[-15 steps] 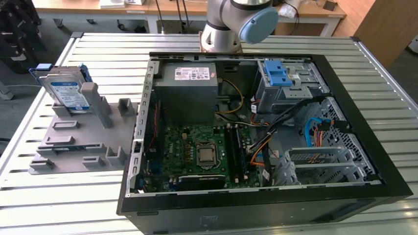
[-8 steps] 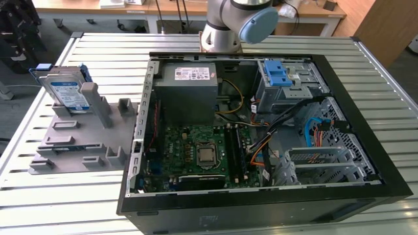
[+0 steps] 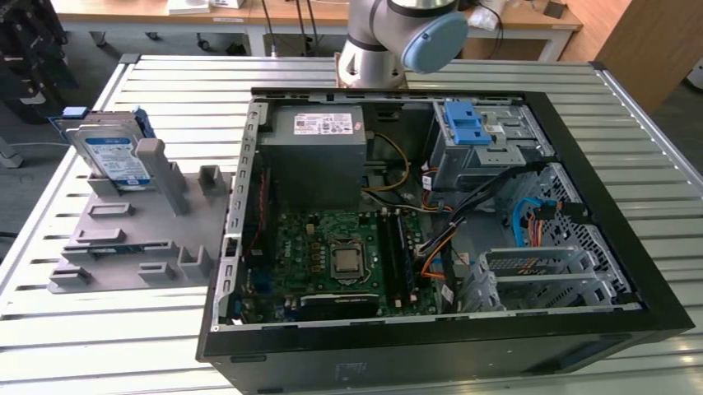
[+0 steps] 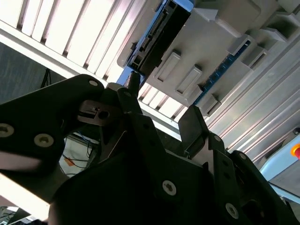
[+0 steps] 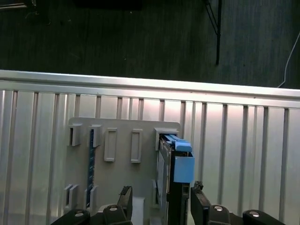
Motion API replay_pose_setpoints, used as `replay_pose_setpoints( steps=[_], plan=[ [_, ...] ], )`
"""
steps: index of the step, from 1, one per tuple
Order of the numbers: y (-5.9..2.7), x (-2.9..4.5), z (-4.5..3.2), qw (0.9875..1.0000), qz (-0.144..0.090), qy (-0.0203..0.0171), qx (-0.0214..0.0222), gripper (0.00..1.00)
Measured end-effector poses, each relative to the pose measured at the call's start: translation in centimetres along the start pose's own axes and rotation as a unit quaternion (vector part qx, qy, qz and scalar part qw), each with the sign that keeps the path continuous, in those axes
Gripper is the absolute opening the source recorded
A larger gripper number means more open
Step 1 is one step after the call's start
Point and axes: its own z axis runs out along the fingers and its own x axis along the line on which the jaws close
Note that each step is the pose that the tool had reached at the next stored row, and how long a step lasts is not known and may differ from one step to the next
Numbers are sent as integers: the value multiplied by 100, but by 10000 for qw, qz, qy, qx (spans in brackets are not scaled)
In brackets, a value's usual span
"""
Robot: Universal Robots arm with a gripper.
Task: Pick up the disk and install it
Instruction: 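Pick up the disk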
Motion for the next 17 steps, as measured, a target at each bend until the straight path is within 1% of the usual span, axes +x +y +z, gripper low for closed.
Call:
replay_pose_setpoints(
  steps=[1,5,7,9,12,17],
  plan=[
    [12,-5,19,10000,-6,0,1,60],
    [10,-89,80,10000,-7,1,0,60],
    [12,-110,118,10000,14,3,2,60],
    [25,-118,142,10000,58,5,3,60],
    [42,-122,166,10000,66,4,15,60],
    [68,-138,206,9999,161,4,17,60]
  ],
)
